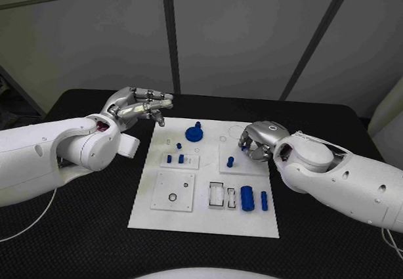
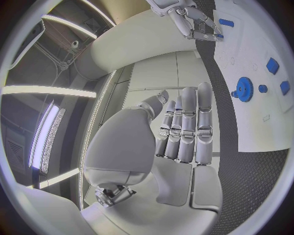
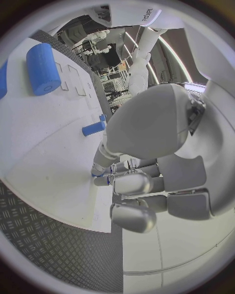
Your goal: Assemble the parts on the task board
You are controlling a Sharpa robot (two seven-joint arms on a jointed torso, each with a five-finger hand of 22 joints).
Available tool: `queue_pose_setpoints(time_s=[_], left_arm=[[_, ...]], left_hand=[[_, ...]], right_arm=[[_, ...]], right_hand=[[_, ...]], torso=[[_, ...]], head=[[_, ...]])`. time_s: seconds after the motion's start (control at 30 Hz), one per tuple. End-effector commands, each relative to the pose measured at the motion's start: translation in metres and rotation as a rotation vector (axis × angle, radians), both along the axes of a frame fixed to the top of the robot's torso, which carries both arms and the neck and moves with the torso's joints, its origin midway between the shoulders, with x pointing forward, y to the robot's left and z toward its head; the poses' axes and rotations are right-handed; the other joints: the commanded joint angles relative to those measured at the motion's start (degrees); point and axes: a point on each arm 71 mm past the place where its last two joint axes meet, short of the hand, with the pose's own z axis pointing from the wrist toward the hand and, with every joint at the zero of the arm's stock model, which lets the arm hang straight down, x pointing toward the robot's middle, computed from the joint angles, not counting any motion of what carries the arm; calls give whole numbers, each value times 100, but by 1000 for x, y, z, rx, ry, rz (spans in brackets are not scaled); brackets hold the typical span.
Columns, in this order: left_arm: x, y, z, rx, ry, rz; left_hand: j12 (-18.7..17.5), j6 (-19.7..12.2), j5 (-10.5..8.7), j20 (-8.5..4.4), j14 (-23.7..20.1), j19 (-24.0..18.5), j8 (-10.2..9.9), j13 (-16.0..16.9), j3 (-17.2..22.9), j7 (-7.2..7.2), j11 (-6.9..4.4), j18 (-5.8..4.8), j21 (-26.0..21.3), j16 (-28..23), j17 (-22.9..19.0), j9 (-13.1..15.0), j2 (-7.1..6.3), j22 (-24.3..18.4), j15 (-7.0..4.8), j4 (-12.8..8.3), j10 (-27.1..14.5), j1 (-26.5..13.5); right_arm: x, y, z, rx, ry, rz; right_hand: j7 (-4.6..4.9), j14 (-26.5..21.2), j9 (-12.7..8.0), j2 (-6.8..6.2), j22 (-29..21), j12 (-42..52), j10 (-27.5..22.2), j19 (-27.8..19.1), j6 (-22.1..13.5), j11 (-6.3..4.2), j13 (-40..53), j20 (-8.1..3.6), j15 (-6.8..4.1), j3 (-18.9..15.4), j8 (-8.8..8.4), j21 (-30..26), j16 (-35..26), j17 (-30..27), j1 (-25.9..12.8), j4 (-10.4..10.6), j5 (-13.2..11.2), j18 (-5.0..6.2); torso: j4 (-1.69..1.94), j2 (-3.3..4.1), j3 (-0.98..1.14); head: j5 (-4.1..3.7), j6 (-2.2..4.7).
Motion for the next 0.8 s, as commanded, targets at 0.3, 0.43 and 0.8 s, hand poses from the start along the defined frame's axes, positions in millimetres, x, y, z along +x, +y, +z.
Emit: queue_pose_setpoints(time_s=[0.3,0.43,0.8], left_arm=[[2,1,0,-6,-2,-3],[3,3,-1,-4,-1,0],[5,-1,-2,-17,7,-5]], left_hand=[[-9,-62,10,19,-97,-69,-4,-29,-21,76,33,-33,-85,-85,-72,-28,61,-36,39,-29,-186,-8],[-11,-66,10,21,-99,-71,-5,-31,-23,80,36,-33,-91,-89,-79,-30,62,-39,42,-30,-198,-9],[-14,-73,10,26,-104,-74,-7,-37,-26,86,44,-32,-103,-99,-96,-34,63,-47,47,-34,-224,-8]], right_arm=[[-10,-7,16,121,-85,-15],[-16,-5,20,148,-91,-5],[-48,39,39,263,-66,126]], right_hand=[[30,264,-4,24,59,-31,-6,47,23,24,8,-7,-42,51,-5,78,61,-15,-19,-62,59,-110],[33,262,-6,13,71,-37,-3,44,25,27,13,-5,-40,65,-10,89,70,-18,-23,-78,82,-111],[39,263,-5,7,93,-40,4,45,32,30,17,-4,-39,76,-11,108,89,-8,-28,-90,95,-113]], torso=[[0,-11,-9],[3,-12,-4],[14,1,-6]], head=[[-23,33],[-20,41],[83,39]])
